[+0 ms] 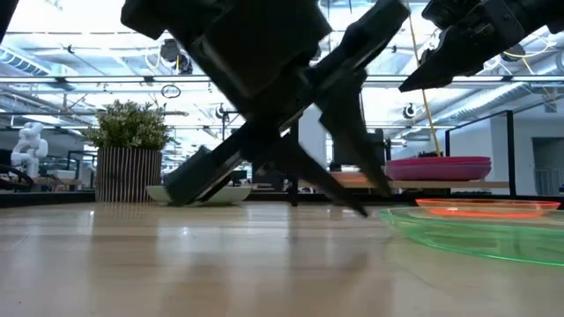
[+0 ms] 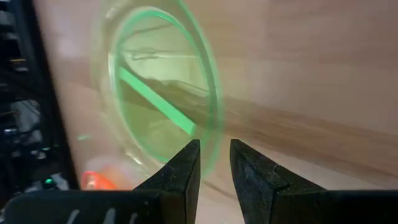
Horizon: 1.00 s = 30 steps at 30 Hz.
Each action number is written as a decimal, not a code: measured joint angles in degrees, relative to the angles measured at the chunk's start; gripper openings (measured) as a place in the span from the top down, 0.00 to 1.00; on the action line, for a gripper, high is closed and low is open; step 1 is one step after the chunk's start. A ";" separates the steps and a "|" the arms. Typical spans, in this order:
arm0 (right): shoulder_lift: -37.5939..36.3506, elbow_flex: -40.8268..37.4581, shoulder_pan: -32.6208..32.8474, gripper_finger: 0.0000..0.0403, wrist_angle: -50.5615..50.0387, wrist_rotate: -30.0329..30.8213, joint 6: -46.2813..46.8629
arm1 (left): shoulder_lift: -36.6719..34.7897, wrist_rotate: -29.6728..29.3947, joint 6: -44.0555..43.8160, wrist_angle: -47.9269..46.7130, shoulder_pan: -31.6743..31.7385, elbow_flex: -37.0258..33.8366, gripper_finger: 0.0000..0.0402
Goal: Place and stack plates onto a shelf
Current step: Stack the small green plate on top of the small green plate
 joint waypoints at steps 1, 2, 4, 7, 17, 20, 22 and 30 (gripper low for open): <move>0.00 0.00 0.02 0.63 0.00 0.00 0.00 | 0.00 0.00 -0.12 -0.52 -0.04 -0.02 0.76; 0.02 0.00 0.02 0.63 0.04 0.00 0.00 | 0.00 0.01 -0.34 -0.63 -0.12 0.00 0.76; 0.00 0.00 0.01 0.63 0.19 0.00 -0.07 | 0.00 0.05 -0.73 -0.24 -0.21 0.00 0.76; 0.00 0.00 0.01 0.63 0.51 0.02 -0.20 | 0.00 0.15 -0.16 0.40 -0.25 0.00 0.76; 0.00 0.00 0.02 0.63 0.48 0.02 -0.20 | 0.00 3.19 0.32 1.98 0.23 0.00 0.76; 0.00 0.00 0.01 0.63 0.47 0.02 -0.57 | 0.25 4.45 0.37 1.51 0.51 0.00 0.76; 0.00 0.00 0.02 0.63 0.48 0.02 -0.84 | 1.39 4.51 0.64 2.91 0.66 0.04 0.76; -0.02 0.00 0.02 0.63 0.76 0.02 -1.30 | 2.73 4.66 1.72 5.96 0.86 0.01 0.79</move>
